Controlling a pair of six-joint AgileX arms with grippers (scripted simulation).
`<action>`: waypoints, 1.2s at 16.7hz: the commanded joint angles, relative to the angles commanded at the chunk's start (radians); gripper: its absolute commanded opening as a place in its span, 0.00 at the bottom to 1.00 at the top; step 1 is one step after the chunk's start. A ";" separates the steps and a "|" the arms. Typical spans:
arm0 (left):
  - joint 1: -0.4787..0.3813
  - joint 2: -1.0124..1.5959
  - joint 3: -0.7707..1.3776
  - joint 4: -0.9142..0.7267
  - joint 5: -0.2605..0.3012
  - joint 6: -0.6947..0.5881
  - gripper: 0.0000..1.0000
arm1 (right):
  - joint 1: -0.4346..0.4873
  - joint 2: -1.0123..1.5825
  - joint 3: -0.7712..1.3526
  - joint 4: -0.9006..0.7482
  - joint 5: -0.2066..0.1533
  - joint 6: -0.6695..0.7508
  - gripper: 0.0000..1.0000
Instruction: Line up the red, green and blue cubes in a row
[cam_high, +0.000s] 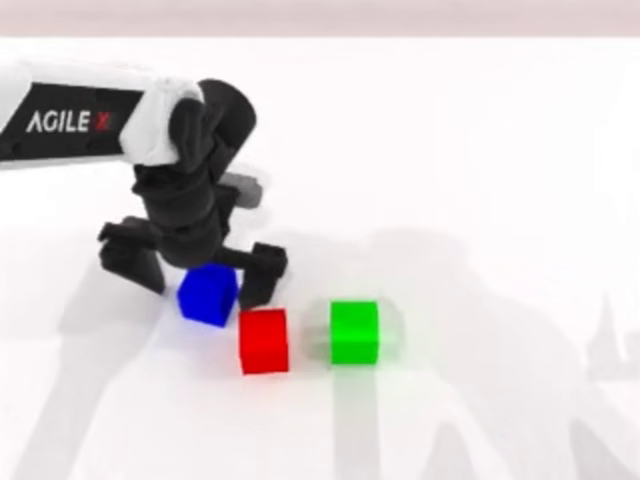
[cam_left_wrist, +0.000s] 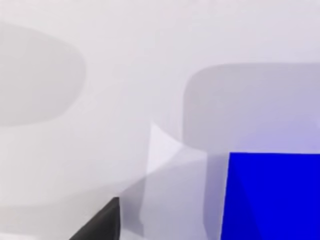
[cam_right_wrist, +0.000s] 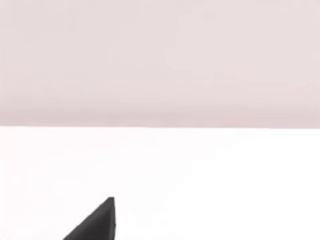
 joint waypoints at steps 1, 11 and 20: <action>0.000 0.000 0.000 0.000 0.000 0.000 0.70 | 0.000 0.000 0.000 0.000 0.000 0.000 1.00; 0.000 0.000 0.000 0.000 0.000 0.000 0.00 | 0.000 0.000 0.000 0.000 0.000 0.000 1.00; 0.001 -0.011 0.005 -0.007 -0.001 0.002 0.00 | 0.000 0.000 0.000 0.000 0.000 0.000 1.00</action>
